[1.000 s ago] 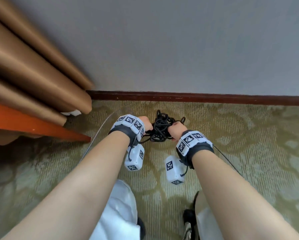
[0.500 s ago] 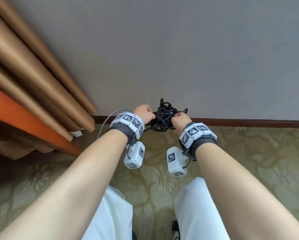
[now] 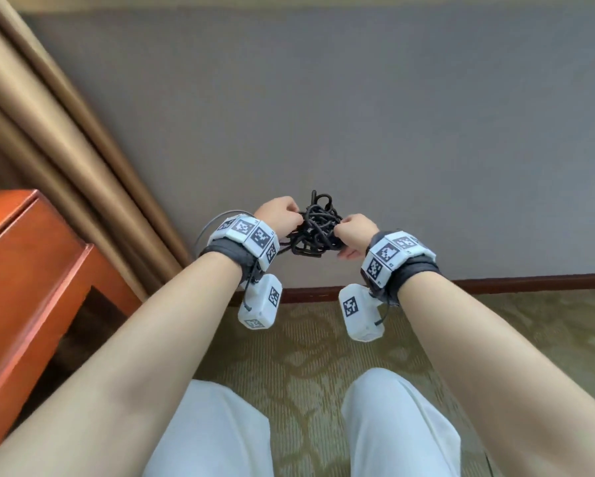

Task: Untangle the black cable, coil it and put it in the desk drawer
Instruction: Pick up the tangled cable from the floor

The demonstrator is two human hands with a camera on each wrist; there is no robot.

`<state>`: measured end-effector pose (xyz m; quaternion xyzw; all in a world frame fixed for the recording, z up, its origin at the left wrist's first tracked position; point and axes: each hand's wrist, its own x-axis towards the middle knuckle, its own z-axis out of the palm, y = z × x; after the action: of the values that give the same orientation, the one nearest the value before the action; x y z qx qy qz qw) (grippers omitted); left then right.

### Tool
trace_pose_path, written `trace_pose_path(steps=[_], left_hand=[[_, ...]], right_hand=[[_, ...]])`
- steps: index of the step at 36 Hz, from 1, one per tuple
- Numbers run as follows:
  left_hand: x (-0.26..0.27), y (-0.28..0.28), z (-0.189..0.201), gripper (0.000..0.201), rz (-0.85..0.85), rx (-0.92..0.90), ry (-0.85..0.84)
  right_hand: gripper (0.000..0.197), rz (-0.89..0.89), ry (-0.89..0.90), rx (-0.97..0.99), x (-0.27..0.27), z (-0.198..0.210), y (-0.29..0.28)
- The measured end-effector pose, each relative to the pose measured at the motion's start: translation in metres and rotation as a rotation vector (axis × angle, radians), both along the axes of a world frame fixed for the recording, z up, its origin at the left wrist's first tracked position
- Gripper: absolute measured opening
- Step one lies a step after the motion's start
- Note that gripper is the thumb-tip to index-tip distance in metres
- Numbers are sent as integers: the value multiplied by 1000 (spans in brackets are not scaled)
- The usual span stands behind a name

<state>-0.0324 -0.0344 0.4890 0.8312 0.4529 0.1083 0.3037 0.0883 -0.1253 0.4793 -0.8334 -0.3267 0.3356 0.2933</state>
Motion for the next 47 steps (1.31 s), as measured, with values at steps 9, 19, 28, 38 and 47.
trace_pose_path(steps=[9, 19, 28, 38, 47], left_hand=[[-24, -24, 69, 9, 17, 78, -95], [-56, -35, 109, 5, 68, 201, -133], [-114, -33, 137, 6, 193, 256, -147], [-213, -16, 165, 16, 386, 277, -183], [-306, -18, 180, 15, 618, 304, -306]], right_hand=[[25, 30, -58, 179, -21, 64, -30], [25, 64, -135, 323, -40, 92, -43], [27, 220, -94, 343, -86, 118, -23], [25, 434, -98, 411, -170, 145, 19], [26, 558, -123, 539, -256, 166, 42]])
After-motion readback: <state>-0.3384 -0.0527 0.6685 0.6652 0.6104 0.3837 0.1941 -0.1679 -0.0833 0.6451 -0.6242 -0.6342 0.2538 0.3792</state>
